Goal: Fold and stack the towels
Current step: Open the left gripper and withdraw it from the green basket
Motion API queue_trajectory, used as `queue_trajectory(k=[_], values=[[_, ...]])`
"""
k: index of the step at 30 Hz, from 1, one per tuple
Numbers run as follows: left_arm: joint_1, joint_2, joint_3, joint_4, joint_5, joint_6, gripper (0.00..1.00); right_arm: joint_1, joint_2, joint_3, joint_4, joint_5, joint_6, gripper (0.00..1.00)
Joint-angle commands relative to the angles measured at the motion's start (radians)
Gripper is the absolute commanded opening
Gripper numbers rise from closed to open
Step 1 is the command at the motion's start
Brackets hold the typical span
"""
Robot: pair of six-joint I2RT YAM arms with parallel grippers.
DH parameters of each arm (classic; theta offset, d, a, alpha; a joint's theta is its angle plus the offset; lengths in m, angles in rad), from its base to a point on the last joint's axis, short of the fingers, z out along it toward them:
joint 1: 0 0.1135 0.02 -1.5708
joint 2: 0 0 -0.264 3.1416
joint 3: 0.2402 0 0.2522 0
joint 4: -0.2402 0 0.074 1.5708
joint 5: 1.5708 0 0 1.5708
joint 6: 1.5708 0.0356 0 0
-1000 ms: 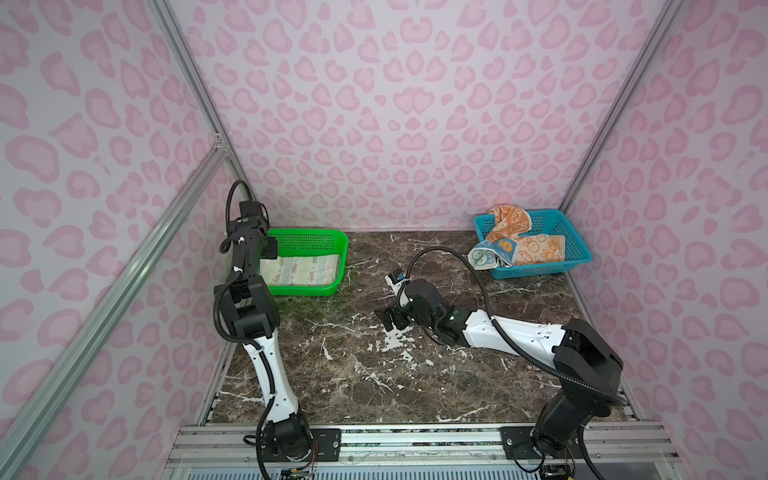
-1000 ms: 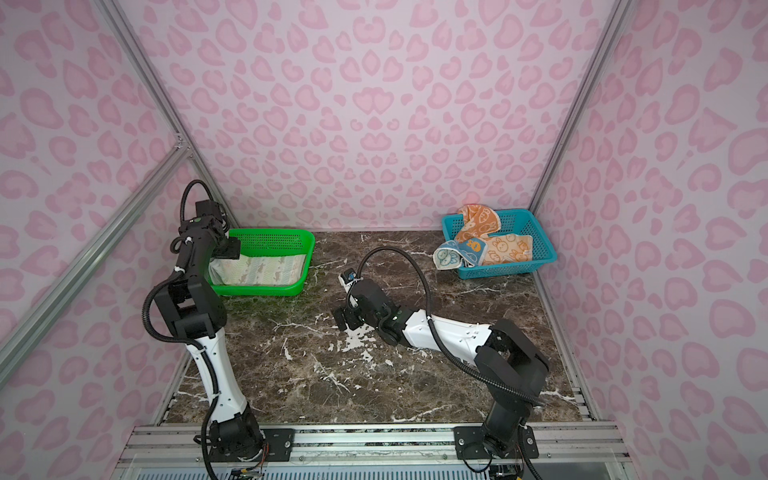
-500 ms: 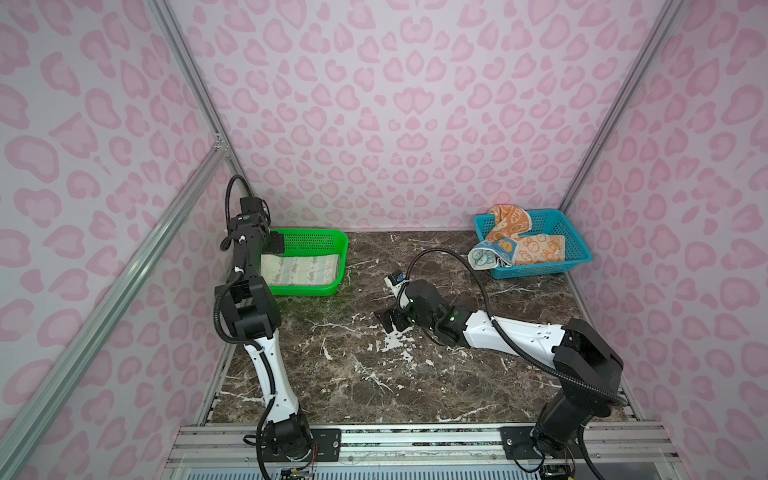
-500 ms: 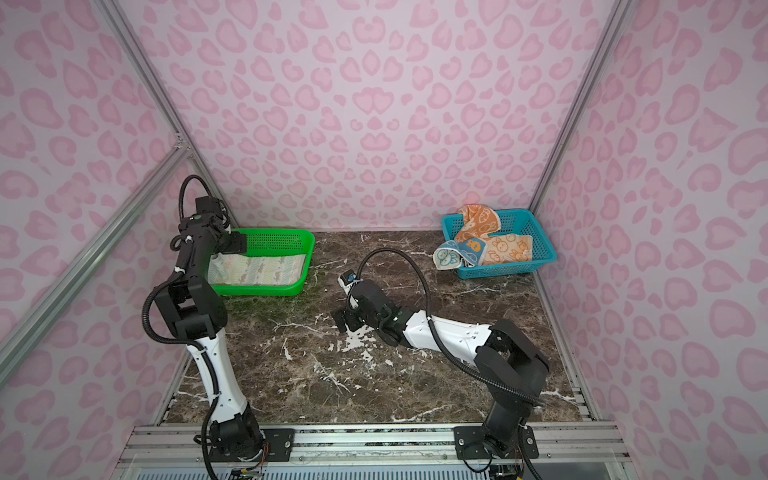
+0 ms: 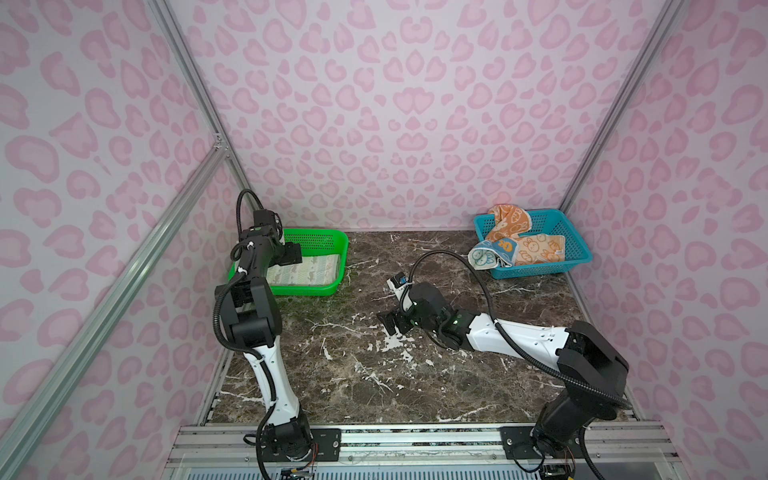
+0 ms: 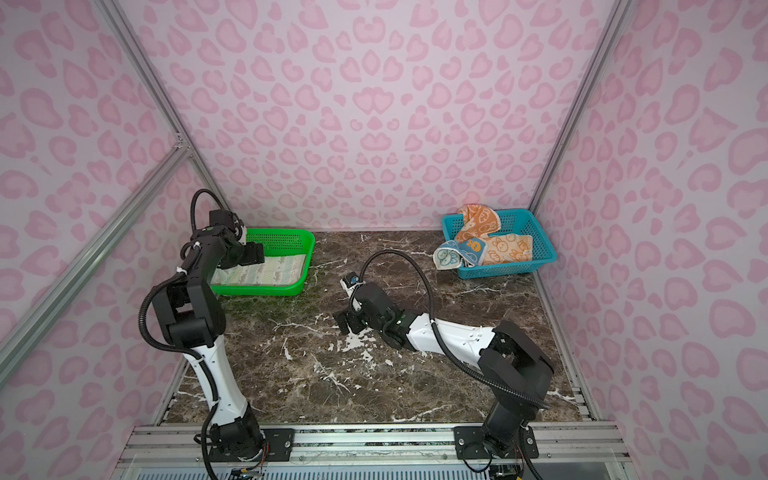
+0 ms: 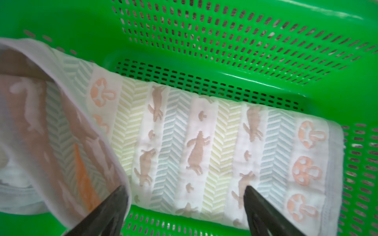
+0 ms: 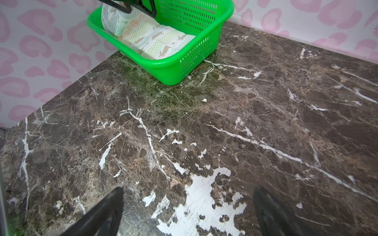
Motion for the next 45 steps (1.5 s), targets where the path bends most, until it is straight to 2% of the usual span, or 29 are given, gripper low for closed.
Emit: queue_trajectory(k=[1, 11, 18, 25, 30, 33, 37, 45], values=[[-0.006, -0.395, -0.079, 0.086, 0.041, -0.051, 0.9, 0.0, -0.006, -0.011, 0.03, -0.012, -0.002, 0.99], [-0.017, -0.584, -0.321, 0.188, 0.075, -0.118, 0.9, -0.003, -0.049, -0.021, 0.003, -0.03, -0.033, 0.99], [-0.04, -0.734, -0.493, 0.253, 0.154, -0.168, 0.9, -0.009, -0.099, -0.019, -0.036, -0.033, -0.042, 0.99], [-0.077, -0.94, -0.71, 0.293, 0.211, -0.176, 0.9, -0.054, -0.198, -0.009, -0.17, 0.057, -0.057, 0.99], [-0.088, -1.08, -0.851, 0.314, 0.297, -0.179, 0.9, -0.146, -0.261, 0.036, -0.347, 0.164, -0.068, 0.94], [-0.099, -1.14, -0.918, 0.315, 0.343, -0.186, 0.9, -0.228, -0.284, 0.066, -0.431, 0.244, -0.064, 0.9], [-0.136, -1.192, -1.004, 0.332, 0.378, -0.199, 0.9, -0.367, -0.283, 0.107, -0.526, 0.325, -0.029, 0.9], [-0.299, -1.224, -1.066, 0.349, 0.345, -0.273, 0.9, -0.606, -0.173, 0.199, -0.592, 0.294, 0.003, 0.88]])
